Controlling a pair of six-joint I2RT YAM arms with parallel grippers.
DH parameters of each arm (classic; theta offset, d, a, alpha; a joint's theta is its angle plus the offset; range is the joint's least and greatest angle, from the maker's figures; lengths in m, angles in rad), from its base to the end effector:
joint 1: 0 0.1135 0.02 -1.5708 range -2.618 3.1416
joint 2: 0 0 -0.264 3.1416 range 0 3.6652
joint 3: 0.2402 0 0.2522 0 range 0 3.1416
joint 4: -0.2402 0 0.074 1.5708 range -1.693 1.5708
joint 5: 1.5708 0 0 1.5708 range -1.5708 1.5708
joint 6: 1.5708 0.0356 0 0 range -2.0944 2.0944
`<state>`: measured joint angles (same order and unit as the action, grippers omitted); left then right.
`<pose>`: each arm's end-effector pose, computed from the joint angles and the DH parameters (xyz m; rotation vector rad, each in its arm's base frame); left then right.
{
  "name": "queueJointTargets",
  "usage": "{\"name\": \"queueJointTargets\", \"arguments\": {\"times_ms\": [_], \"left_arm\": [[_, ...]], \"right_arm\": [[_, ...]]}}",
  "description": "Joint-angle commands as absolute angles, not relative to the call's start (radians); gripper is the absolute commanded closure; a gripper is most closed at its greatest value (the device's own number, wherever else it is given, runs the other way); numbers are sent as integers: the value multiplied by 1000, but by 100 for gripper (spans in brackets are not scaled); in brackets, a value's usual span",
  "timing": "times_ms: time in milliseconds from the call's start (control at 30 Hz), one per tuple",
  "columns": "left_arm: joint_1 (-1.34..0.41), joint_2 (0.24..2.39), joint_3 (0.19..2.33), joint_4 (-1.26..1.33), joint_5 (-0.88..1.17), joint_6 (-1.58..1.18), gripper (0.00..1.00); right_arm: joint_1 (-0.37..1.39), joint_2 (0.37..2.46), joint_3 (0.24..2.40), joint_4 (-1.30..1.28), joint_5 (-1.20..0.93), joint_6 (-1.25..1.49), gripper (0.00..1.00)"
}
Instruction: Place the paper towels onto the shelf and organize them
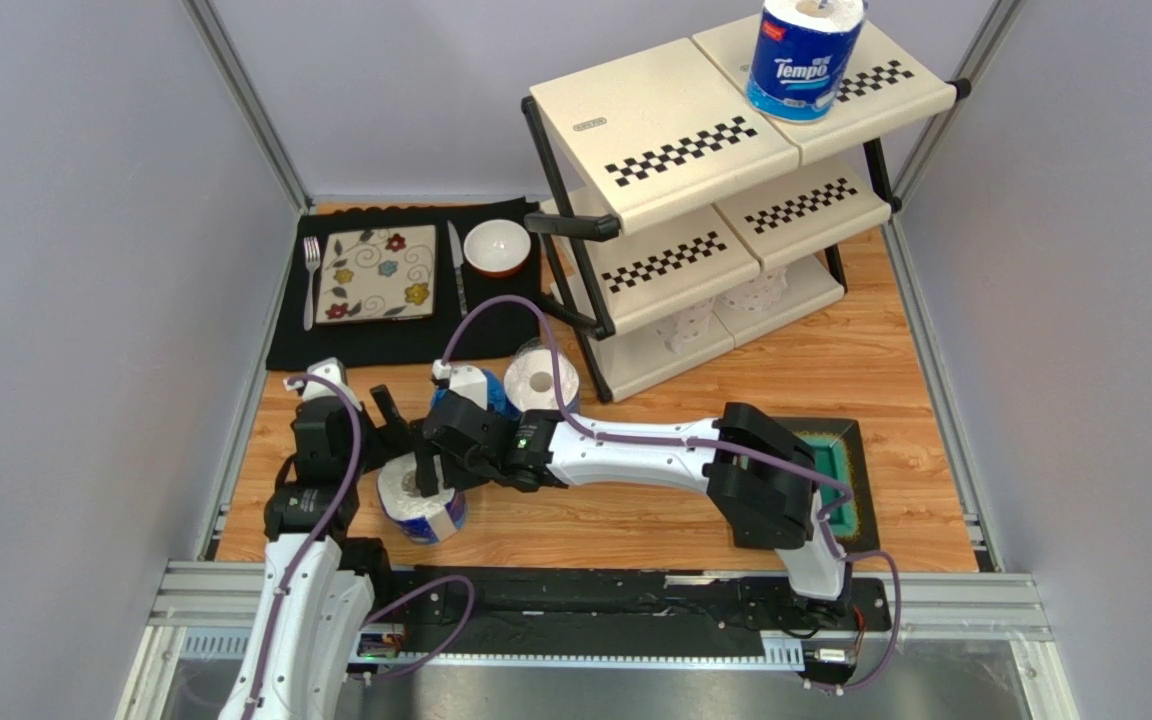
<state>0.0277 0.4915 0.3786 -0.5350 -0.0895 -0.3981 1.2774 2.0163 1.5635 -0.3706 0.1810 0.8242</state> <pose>0.1246 0.0066 0.2041 -0.5167 2.1567 -0.1054 0.1375 0.4331 0.2186 -0.4787 2.4754 0.7438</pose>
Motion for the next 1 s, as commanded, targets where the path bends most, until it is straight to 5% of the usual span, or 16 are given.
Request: {"name": "queueJointTargets", "arguments": {"times_ms": [0, 200, 433, 767, 967], "left_arm": [[26, 483, 384, -517, -81, -397, 4], [26, 491, 383, -515, -78, -396, 4], [26, 492, 383, -515, -77, -396, 4], [26, 491, 383, -514, -72, -393, 4], [28, 494, 382, -514, -68, -393, 4]], "right_arm": [[1275, 2054, 1591, -365, 178, 838, 28], [1275, 2037, 1571, -374, 164, 827, 44], [1275, 1881, 1453, -379, 104, 788, 76], [1275, 1378, 1230, -503, 219, 720, 76], [1266, 1143, 1360, -558, 665, 546, 74]]}}
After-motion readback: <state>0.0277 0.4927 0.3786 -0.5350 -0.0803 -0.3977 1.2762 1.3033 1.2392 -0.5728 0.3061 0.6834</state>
